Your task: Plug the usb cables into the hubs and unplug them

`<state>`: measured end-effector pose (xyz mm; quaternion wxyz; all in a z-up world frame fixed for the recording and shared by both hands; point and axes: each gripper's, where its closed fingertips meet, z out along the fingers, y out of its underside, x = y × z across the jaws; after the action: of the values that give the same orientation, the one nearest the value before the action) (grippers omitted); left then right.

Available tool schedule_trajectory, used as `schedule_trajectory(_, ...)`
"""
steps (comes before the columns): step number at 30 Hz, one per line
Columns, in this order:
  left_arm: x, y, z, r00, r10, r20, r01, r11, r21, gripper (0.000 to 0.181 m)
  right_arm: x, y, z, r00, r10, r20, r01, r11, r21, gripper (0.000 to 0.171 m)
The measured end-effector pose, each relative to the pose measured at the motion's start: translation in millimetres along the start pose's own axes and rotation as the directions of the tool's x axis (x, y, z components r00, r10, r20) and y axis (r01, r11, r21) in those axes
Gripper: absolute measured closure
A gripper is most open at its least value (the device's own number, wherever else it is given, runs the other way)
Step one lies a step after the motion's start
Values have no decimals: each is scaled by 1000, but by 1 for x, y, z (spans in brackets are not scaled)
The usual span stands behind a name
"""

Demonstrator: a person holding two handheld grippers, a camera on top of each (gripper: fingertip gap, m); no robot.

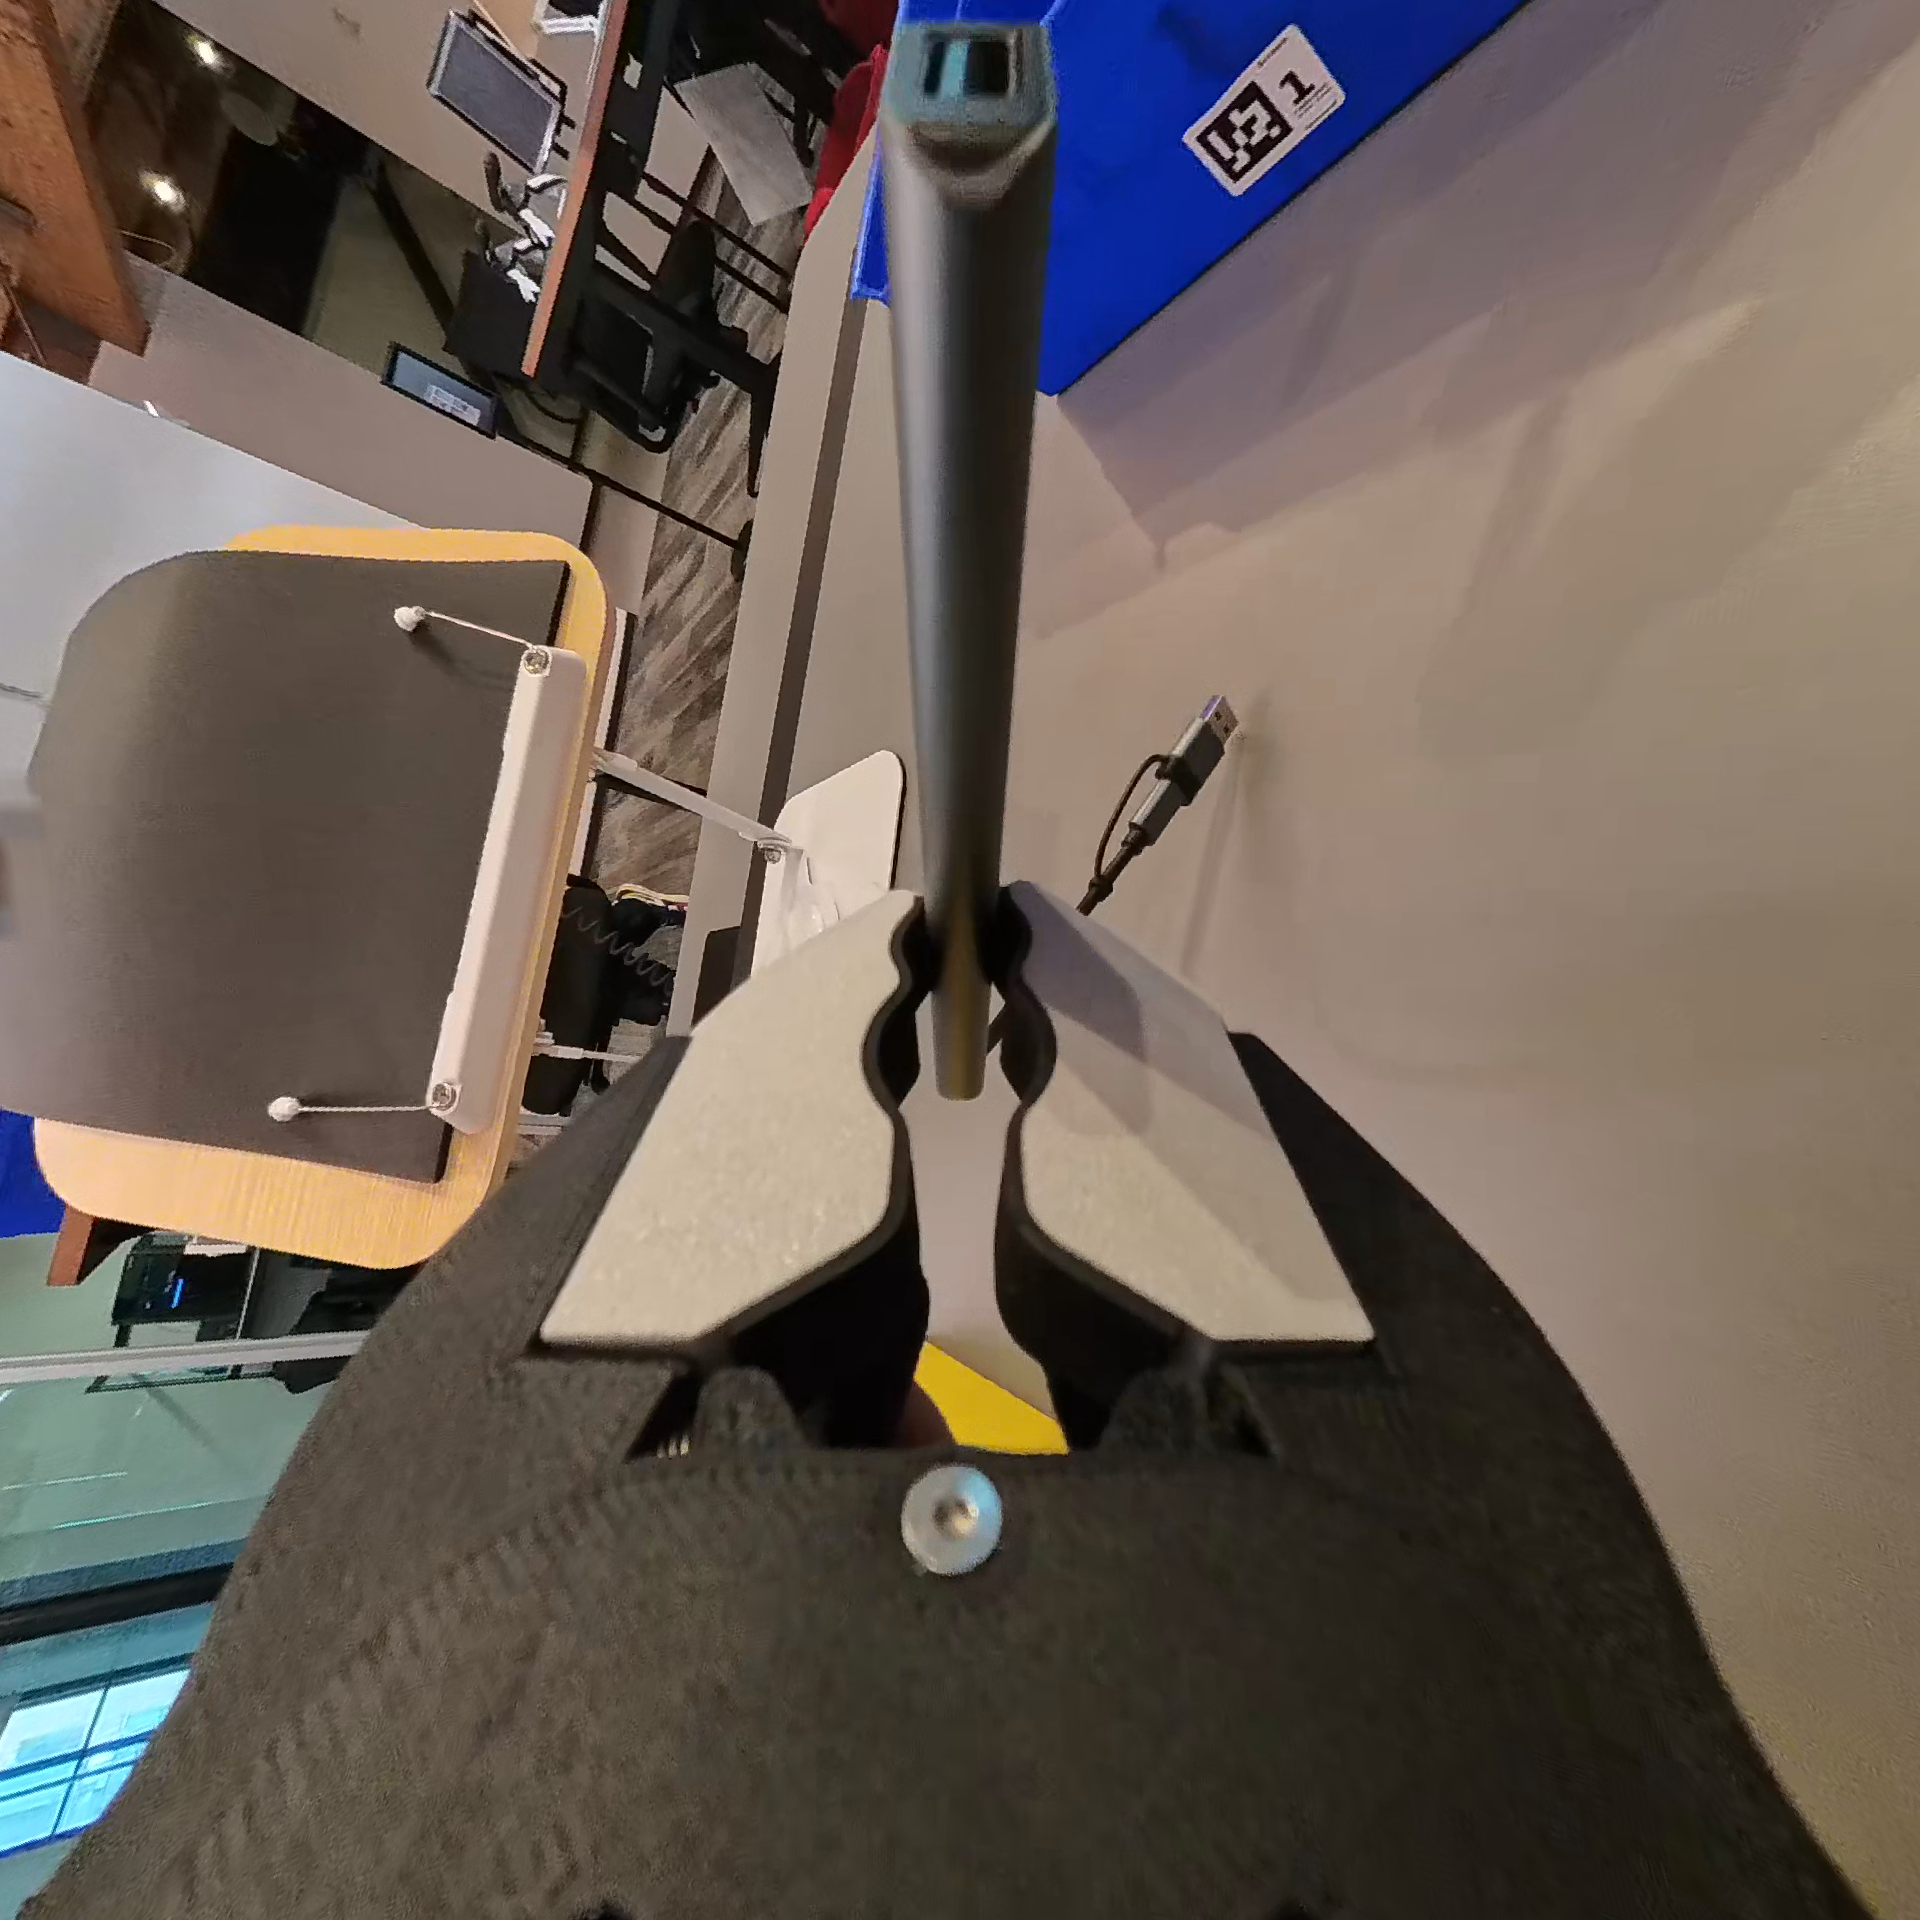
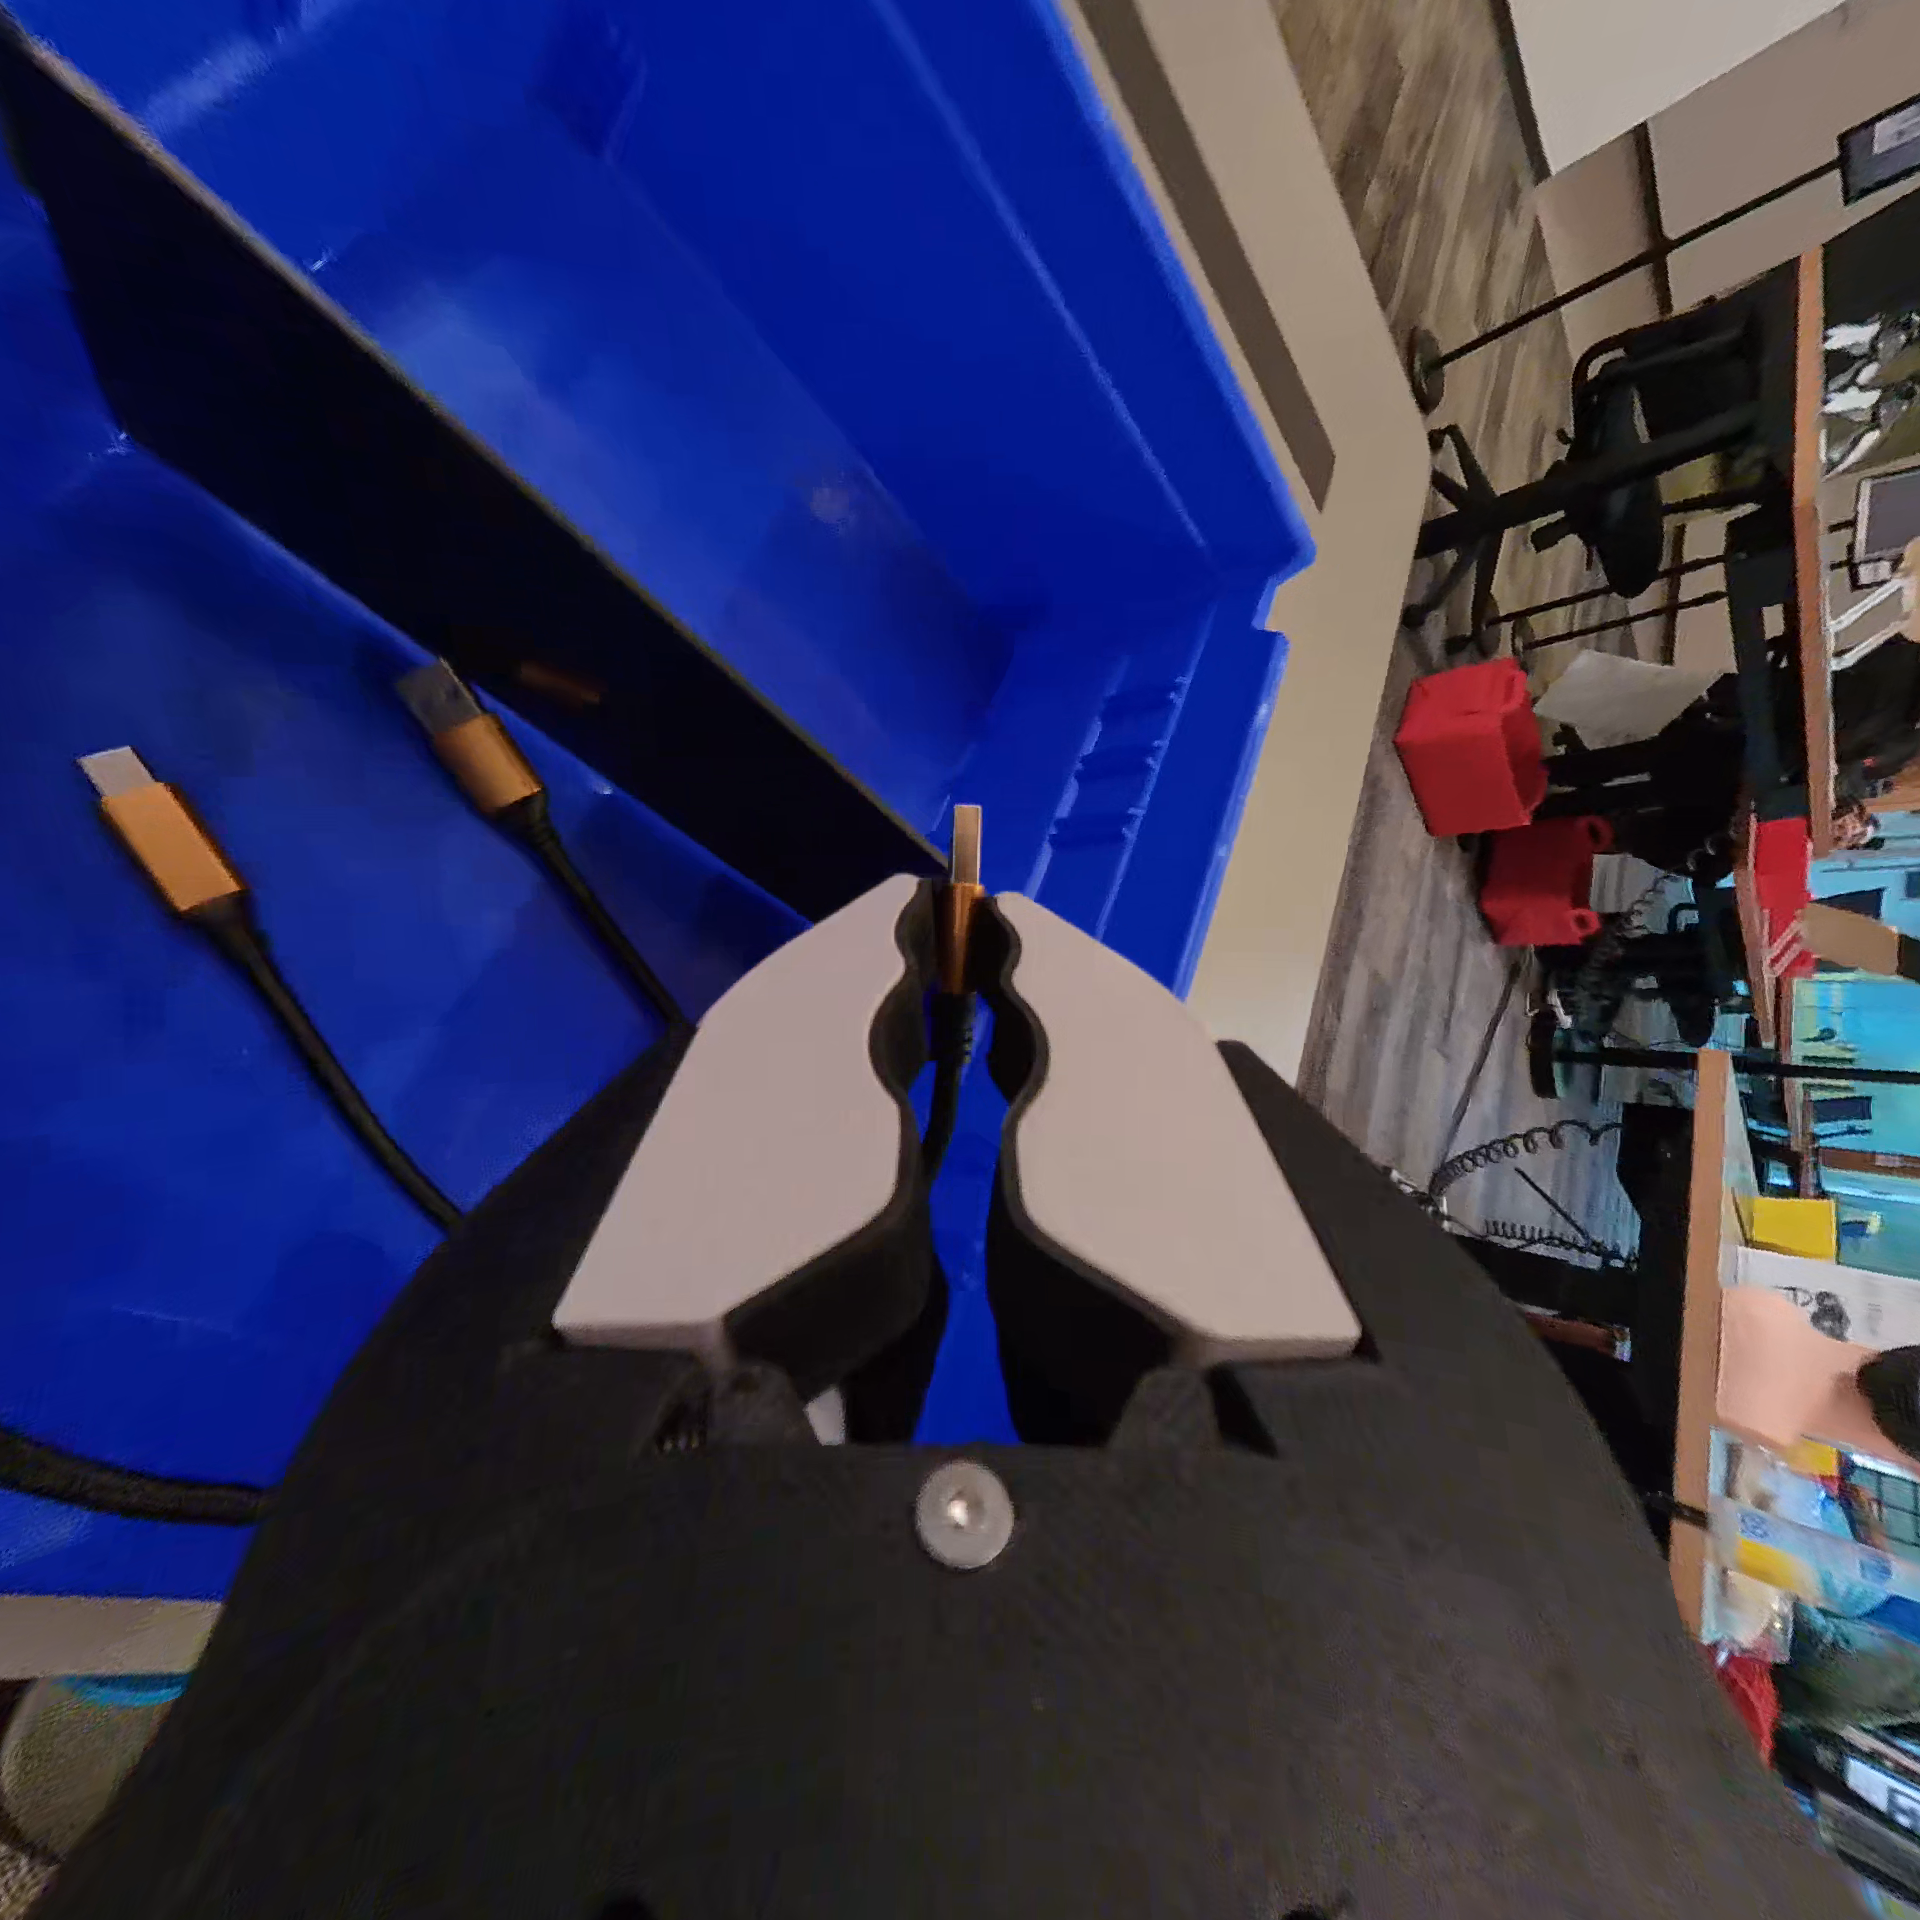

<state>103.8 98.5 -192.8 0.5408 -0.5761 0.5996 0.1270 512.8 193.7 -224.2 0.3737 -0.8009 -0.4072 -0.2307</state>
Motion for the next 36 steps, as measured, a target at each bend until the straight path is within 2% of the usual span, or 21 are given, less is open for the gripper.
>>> schedule_trajectory(9, 1, 6, 2, 1000, -2, -1, 2, 1000, -14, 170, -9, 20, 15, 999, -50, 5, 50, 995, -84, 164)
schedule_trajectory(13, 2, 4, 3, 1000, 2, -4, -2, 1000, -13, 170, -13, 16, 16, 997, -75, 10, 75, 995, -70, 164)
schedule_trajectory(17, 3, 4, 3, 1000, 3, -6, -3, 1000, -13, 170, -13, 4, 14, 998, -35, 44, 36, 999, -25, 164)
schedule_trajectory(21, 4, 3, 3, 1000, 6, -6, -6, 1000, -11, 170, -4, -27, 4, 997, 6, 79, -16, 991, 131, 164)
schedule_trajectory(26, 3, 2, 3, 1000, 7, -4, -7, 1000, -7, 170, 2, -59, -3, 995, -65, 79, 37, 950, 309, 165)
schedule_trajectory(29, 3, 2, 2, 1000, 11, -1, -11, 1000, -8, 170, -15, -48, 4, 981, -119, 155, 74, 961, 267, 163)
schedule_trajectory(31, 3, 2, 2, 1000, 8, 1, -8, 1000, -7, 170, -34, -39, 2, 955, -150, 254, 87, 966, 244, 162)
schedule_trajectory(33, 3, 2, 3, 1000, 6, -1, -6, 1000, -6, 171, -52, -22, 5, 918, -190, 348, 137, 976, 170, 152)
schedule_trajectory(36, 5, 1, 5, 1000, 12, -5, -12, 1000, -4, 170, -64, -11, 7, 889, -173, 424, 145, 984, 100, 122)
